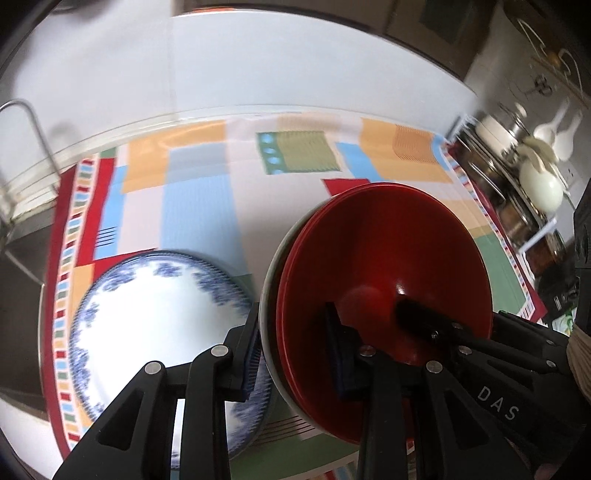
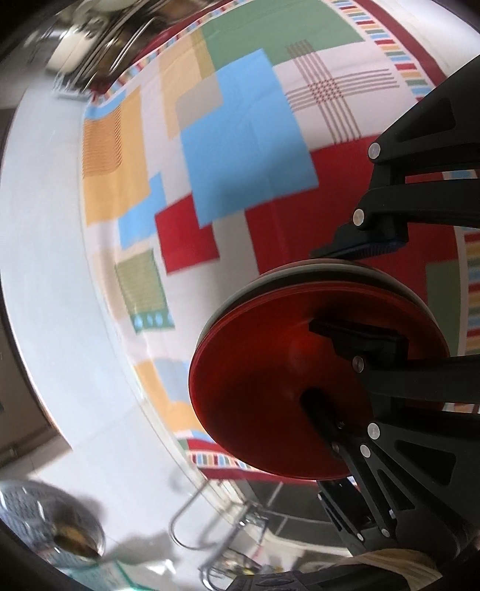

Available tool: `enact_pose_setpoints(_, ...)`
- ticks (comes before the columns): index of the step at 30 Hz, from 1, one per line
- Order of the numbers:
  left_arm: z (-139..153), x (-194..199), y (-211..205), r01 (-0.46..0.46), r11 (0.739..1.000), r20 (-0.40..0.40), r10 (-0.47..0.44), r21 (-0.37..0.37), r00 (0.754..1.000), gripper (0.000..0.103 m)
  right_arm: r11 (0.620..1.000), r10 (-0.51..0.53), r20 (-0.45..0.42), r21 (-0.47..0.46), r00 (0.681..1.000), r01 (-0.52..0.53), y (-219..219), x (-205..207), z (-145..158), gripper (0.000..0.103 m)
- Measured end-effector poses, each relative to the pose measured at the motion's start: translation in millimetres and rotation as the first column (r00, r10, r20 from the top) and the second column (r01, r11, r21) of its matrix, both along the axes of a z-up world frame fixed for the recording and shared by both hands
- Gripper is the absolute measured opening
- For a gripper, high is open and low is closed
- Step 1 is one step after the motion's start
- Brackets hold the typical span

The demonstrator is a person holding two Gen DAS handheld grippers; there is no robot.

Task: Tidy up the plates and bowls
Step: 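Lift the bowl stack and carry it over the blue-and-white plate stack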

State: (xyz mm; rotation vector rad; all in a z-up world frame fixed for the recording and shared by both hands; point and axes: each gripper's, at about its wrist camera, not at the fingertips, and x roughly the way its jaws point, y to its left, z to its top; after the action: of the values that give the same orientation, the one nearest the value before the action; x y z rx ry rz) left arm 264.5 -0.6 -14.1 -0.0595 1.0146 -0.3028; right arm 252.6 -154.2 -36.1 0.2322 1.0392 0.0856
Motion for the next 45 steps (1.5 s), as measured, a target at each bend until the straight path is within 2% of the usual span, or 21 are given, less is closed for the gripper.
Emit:
enact_pose_setpoints(13,-3.9,-20.1,93.0,-0.180,0.984,-0.010,0.179,-0.009,0.984,0.030,0.983,0.184,0.005,0.011,0.983,-0.184,90.3,8.1,1.9,0.032)
enact_pose_setpoints(22,-17.4,-20.7,133.0,-0.244,0.970,-0.047,0.244,-0.001,0.969,0.030,0.965,0.261,-0.028,0.018,0.965,-0.261,138.8,13.5,-9.3,0.032)
enact_pose_setpoints(32,-38.9,-13.6,150.3,-0.252,0.968,-0.110,0.251,0.005,0.962,0.030,0.958,0.286,-0.094,0.021,0.954,-0.285,164.8,22.6,-26.2,0.032)
enact_pose_setpoints(45,-59.3,-0.9,152.2,-0.238,0.971,-0.176,0.234,0.002,0.956,0.030,0.963,0.269,-0.161,0.022,0.950,-0.269,166.4,31.6,-44.8,0.032)
